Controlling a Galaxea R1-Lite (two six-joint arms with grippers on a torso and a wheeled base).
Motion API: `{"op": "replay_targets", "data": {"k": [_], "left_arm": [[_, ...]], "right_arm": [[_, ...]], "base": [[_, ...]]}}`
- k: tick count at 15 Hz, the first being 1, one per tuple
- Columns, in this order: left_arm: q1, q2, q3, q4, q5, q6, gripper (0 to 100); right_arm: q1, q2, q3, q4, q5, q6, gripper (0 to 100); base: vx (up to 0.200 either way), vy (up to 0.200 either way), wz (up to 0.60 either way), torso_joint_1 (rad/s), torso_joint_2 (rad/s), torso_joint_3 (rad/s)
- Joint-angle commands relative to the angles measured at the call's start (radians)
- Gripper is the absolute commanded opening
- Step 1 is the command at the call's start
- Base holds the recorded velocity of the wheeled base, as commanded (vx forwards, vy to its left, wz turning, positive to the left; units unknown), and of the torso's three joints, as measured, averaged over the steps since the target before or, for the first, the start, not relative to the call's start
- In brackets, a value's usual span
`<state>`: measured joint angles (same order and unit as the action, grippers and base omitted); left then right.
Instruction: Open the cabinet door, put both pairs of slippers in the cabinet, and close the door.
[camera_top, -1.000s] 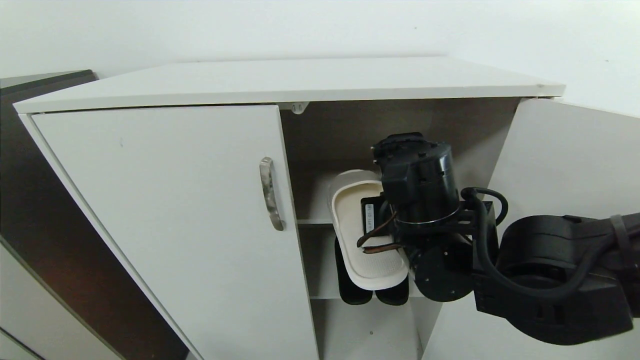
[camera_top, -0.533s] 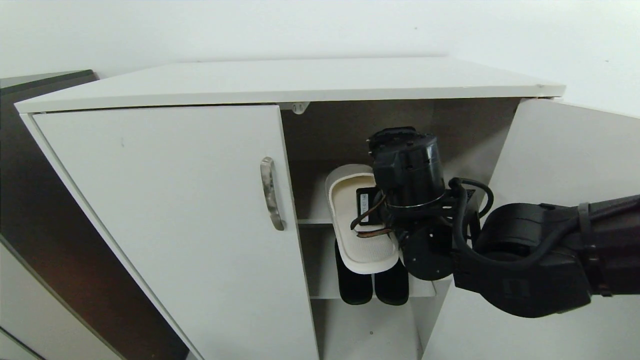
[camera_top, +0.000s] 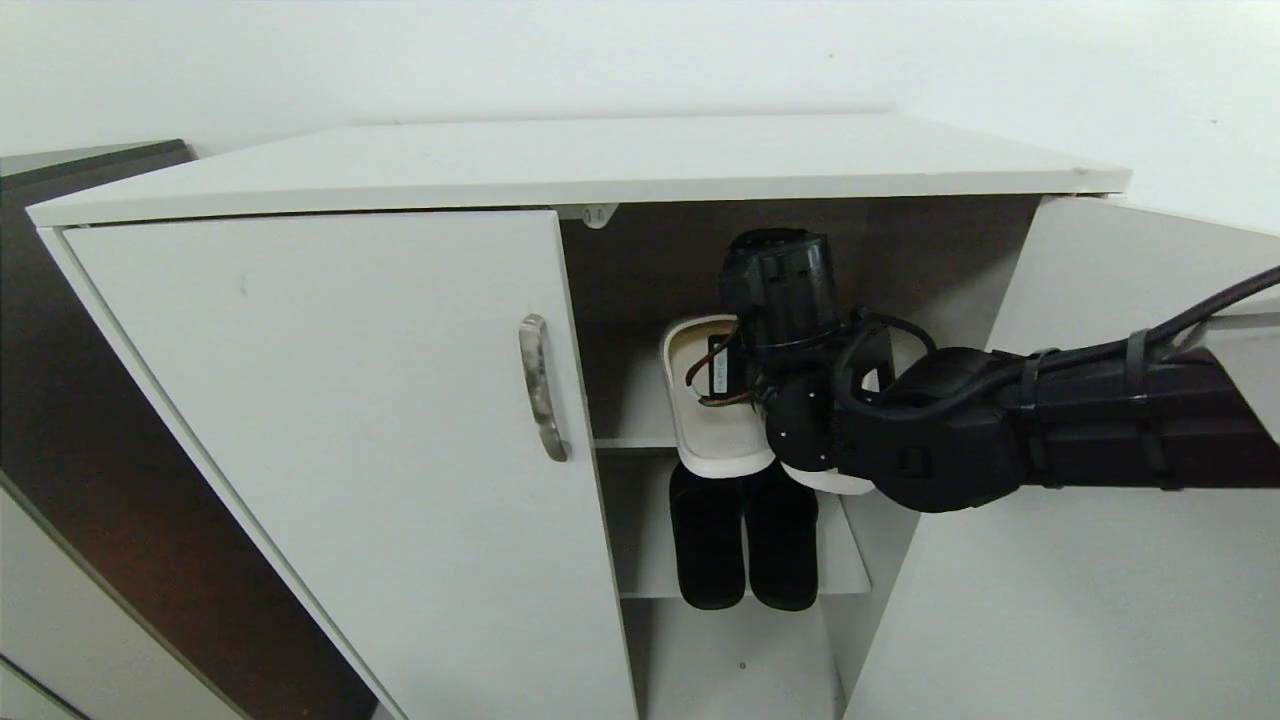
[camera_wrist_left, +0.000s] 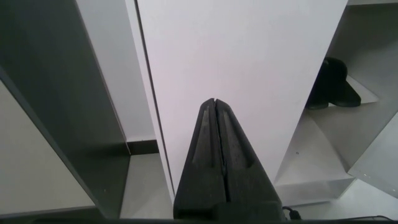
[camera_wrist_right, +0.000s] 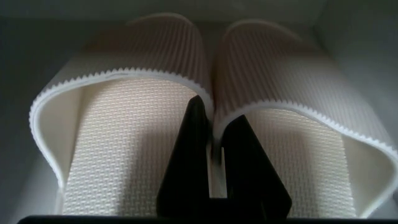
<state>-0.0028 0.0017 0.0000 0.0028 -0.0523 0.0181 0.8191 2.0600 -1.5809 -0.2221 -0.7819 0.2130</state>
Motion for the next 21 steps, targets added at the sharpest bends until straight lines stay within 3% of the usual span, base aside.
{"op": "replay_targets", "data": {"k": [1,8,9,15,20,21], "left_arm": [[0.000,0.000,0.000,0.000,0.000,0.000,0],[0.000,0.000,0.000,0.000,0.000,0.000,0],[0.000,0.000,0.000,0.000,0.000,0.000,0],[0.000,0.000,0.000,0.000,0.000,0.000,0],[0.000,0.000,0.000,0.000,-0.001,0.000,0],[0.000,0.000,0.000,0.000,0.000,0.000,0]], "right_arm": [[-0.014,0.032,-0.018,0.000,0.010,0.000,0],[-0.017,0.037,-0.011,0.001,0.027,0.000,0],[-0.017,0.035,-0.010,0.001,0.027,0.000,100],[0.015,-0.023,0.081,-0.002,0.018,0.002,100],[0.155,-0.264,0.349,-0.006,0.015,0.031,100],[0.187,-0.301,0.406,-0.008,0.015,0.045,0]], "base": [[0.000,0.000,0.00,0.000,0.00,0.000],[0.000,0.000,0.00,0.000,0.00,0.000],[0.000,0.000,0.00,0.000,0.00,0.000],[0.000,0.000,0.00,0.000,0.00,0.000],[0.000,0.000,0.00,0.000,0.00,0.000],[0.000,0.000,0.00,0.000,0.00,0.000]]}}
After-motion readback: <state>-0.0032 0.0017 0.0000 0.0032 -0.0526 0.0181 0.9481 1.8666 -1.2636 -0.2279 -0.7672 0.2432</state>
